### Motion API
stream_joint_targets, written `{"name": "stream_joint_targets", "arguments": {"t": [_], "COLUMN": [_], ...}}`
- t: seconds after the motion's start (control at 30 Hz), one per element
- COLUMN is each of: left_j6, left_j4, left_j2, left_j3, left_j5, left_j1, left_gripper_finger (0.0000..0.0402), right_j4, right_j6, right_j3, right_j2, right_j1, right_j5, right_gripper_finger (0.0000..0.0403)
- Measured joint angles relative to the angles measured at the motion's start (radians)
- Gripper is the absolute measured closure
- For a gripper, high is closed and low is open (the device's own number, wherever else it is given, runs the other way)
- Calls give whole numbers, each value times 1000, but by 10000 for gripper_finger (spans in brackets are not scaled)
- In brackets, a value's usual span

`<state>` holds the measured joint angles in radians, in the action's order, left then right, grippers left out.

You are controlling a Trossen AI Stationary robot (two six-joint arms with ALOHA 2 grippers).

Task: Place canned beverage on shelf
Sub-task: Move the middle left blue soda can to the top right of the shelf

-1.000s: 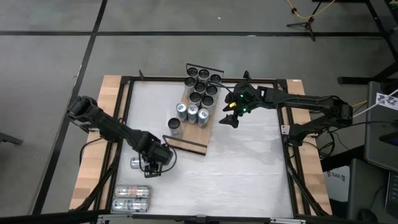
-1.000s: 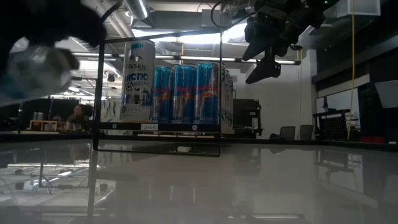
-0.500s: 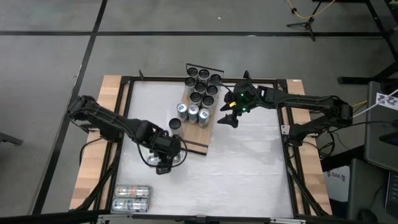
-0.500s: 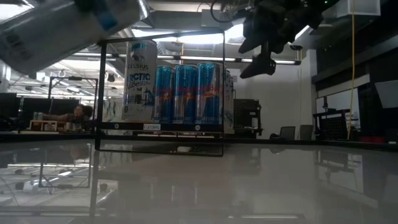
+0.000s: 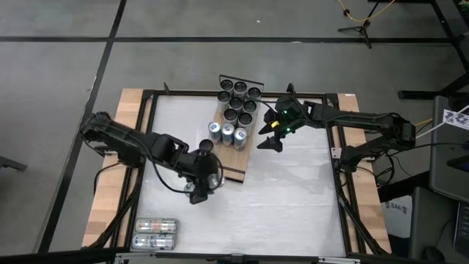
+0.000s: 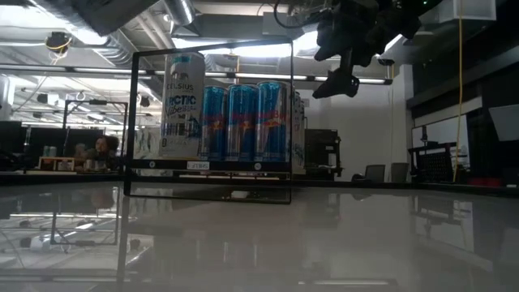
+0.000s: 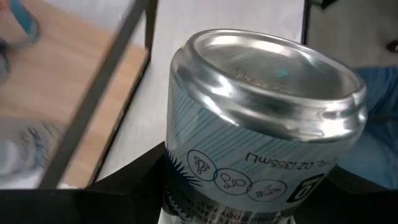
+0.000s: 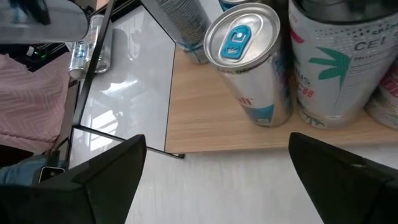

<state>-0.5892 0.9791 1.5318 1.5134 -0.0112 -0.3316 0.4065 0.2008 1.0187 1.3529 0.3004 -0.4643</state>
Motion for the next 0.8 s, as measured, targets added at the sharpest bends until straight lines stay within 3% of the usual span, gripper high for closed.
{"name": "stream_joint_targets", "arguments": {"t": [0.27,0.43,0.53,0.63,0.8], "left_j6": [0,78,154,259,474], "left_j4": [-85,-251,-395,-530,-752], "left_j2": [0,0,0,0,0], "left_j3": [58,72,74,74,74], "left_j5": [-3,6,6,4,-14], "left_j1": [60,104,135,166,211], "left_gripper_finger": [153,153,153,153,153], "right_j4": [-1,6,16,33,1], "right_j6": [-3,-67,-111,-144,-184], "right_j3": [0,0,0,0,0], "right_j2": [0,-17,-55,-108,-214], "right_j1": [0,0,0,2,1], "right_j5": [-52,-186,-209,-196,-88], "right_gripper_finger": [15,15,15,15,15]}}
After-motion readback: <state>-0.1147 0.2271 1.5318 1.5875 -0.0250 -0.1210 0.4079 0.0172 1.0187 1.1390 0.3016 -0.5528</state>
